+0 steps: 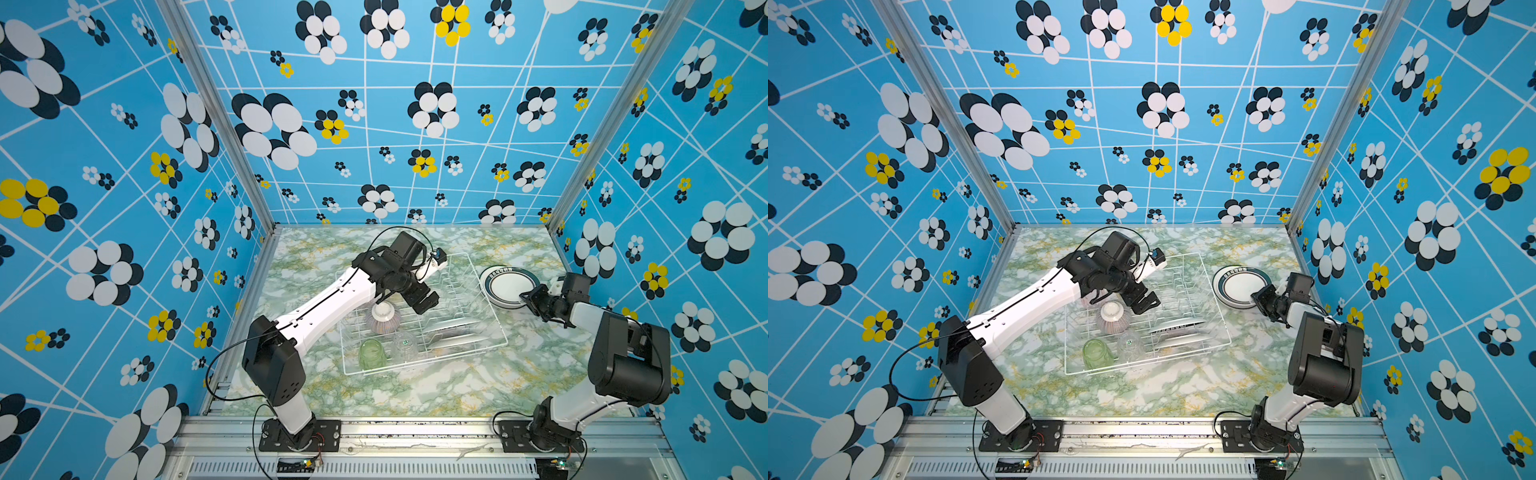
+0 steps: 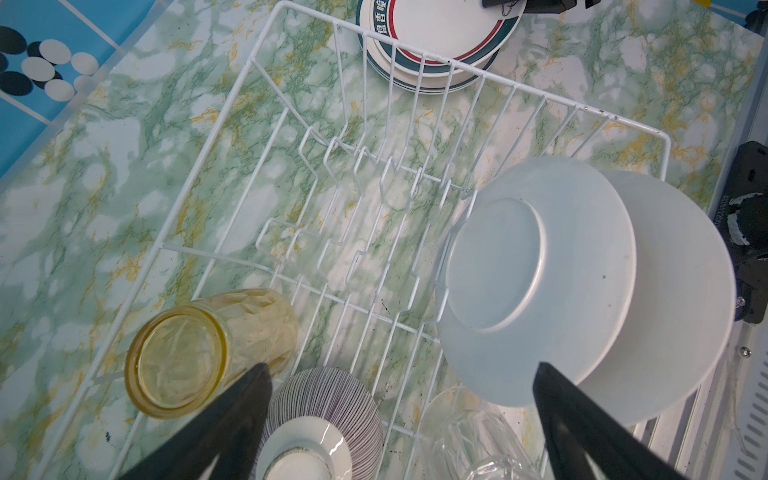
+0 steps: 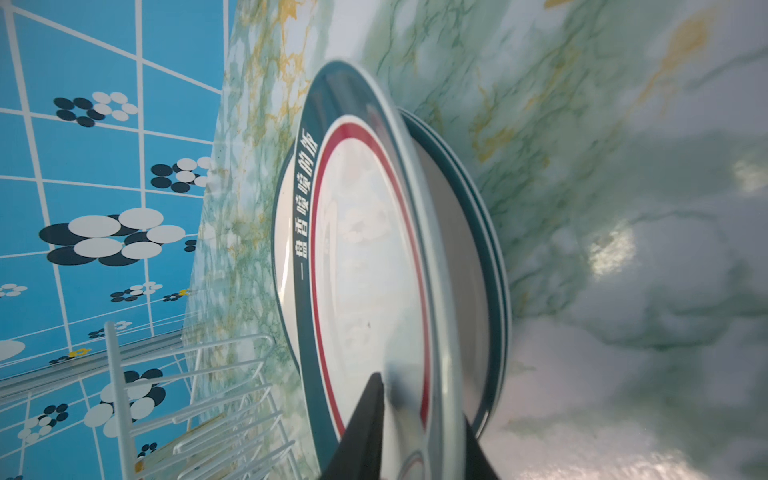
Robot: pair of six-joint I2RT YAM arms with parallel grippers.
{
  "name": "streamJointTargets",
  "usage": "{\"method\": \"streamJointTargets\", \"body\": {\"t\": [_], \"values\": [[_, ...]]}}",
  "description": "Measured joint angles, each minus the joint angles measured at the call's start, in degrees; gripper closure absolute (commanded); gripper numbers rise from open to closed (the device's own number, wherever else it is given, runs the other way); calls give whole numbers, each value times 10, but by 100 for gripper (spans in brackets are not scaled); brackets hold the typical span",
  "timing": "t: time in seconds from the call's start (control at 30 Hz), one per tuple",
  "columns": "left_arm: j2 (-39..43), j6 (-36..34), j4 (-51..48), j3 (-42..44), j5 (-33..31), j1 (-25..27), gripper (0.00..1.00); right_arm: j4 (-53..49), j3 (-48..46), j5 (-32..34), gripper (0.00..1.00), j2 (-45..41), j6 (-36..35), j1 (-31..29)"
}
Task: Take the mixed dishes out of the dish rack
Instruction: 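Lower the red-rimmed plate with the right gripper onto the stacked plates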
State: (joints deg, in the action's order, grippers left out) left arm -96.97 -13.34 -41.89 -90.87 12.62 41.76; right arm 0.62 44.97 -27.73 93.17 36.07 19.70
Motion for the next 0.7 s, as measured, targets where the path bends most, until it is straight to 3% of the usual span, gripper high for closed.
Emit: {"method": "streamJointTargets", "body": {"t": [0.13,0.33,0.7], "values": [[-1,-1,-2,0,-7,3,0,-14,0,4,72,-6,-10,0],[-5,-4,-4,0,-16,8,1,-42,0,16,58,-23,-28,0],[-28,-13,-15,-12,-20,11,0,-128,27,53,44,-48,-81,0]]}}
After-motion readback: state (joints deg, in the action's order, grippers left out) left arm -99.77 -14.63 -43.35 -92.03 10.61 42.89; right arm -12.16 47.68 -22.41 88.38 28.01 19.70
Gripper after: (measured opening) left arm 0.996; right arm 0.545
